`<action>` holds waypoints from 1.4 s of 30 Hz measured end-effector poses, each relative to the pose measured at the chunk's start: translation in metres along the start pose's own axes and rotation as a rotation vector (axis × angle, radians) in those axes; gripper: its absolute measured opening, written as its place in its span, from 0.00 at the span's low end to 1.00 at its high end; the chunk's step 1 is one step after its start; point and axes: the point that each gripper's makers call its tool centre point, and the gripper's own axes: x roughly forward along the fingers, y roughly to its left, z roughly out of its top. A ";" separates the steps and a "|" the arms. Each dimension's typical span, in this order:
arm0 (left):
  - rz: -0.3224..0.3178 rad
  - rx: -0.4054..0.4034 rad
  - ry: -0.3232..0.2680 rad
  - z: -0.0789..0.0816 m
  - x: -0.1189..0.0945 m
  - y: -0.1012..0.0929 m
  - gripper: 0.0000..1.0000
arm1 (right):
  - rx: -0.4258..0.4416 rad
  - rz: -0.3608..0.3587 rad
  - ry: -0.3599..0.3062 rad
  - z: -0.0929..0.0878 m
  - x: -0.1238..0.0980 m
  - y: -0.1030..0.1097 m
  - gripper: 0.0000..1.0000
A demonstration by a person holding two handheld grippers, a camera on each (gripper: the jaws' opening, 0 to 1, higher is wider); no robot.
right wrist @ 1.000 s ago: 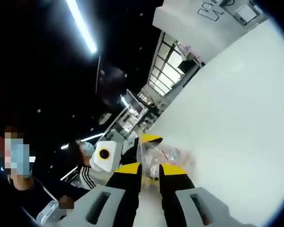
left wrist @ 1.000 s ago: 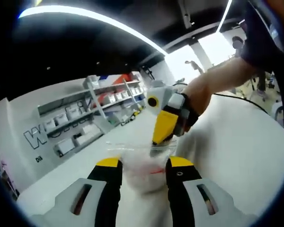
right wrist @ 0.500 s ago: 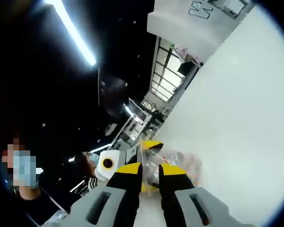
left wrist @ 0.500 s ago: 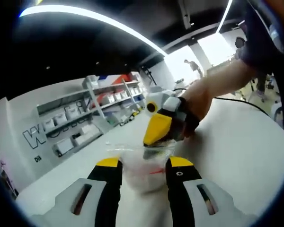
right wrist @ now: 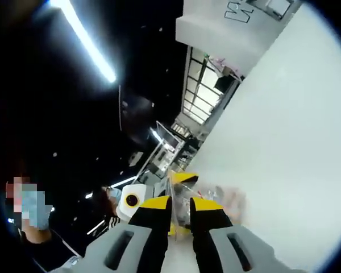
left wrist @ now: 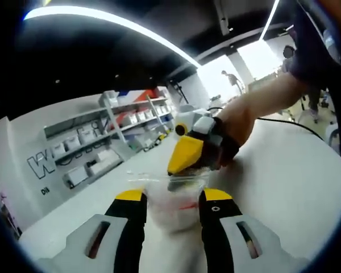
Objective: Open the resealable bag by pulling the two sides of the seal apart until the entire bag opening is separated and visibly accessible.
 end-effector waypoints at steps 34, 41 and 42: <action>-0.008 0.007 0.003 0.000 0.000 -0.002 0.36 | 0.000 0.021 -0.020 0.002 0.002 0.005 0.00; -0.007 0.008 0.005 0.000 0.000 -0.001 0.37 | 0.023 0.026 -0.027 0.003 0.003 0.005 0.00; -0.007 0.007 0.005 0.000 0.000 -0.001 0.37 | 0.029 0.028 -0.030 0.005 0.003 0.005 0.00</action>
